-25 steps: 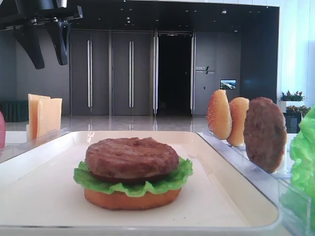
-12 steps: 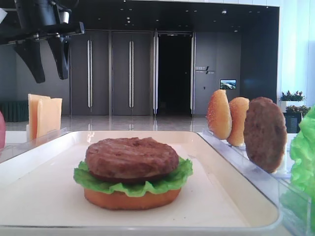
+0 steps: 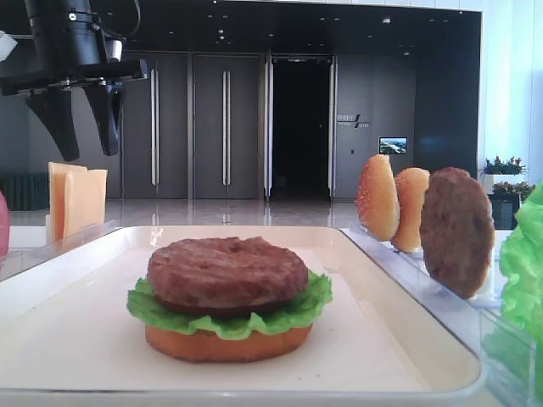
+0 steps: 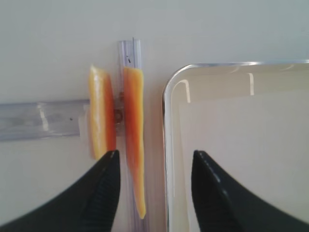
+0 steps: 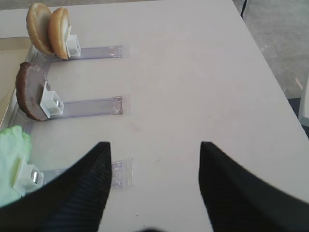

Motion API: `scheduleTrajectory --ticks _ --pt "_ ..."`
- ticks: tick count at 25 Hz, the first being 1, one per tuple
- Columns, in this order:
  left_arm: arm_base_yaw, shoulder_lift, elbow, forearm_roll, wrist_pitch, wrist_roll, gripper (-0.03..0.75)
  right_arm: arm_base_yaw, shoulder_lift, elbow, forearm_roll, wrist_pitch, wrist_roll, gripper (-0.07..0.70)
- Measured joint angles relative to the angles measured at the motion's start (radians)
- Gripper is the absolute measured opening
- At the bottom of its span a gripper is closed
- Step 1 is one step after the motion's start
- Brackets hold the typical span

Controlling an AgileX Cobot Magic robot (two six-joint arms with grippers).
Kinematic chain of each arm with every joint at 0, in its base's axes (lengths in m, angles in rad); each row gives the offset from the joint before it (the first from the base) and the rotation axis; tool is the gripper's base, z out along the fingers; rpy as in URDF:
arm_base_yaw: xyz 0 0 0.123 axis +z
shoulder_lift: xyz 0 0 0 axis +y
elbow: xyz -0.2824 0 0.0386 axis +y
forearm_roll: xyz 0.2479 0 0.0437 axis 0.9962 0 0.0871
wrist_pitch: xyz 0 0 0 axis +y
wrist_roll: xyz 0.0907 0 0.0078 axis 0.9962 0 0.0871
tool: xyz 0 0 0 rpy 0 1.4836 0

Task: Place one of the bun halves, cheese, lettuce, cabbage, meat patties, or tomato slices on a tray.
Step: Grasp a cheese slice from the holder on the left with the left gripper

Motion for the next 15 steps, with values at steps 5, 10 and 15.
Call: scheduleTrajectory --ticks 5,10,15 --pt "0.0 0.014 0.0 0.012 -0.005 0.0 0.371 0.0 0.0 0.0 0.0 0.0 0.0 0.414" --pt "0.0 0.033 0.0 0.013 -0.013 0.0 0.371 0.0 0.0 0.0 0.0 0.003 0.001 0.414" --pt "0.0 0.047 -0.001 0.013 -0.019 0.0 0.365 0.0 0.0 0.0 0.0 0.003 0.001 0.414"
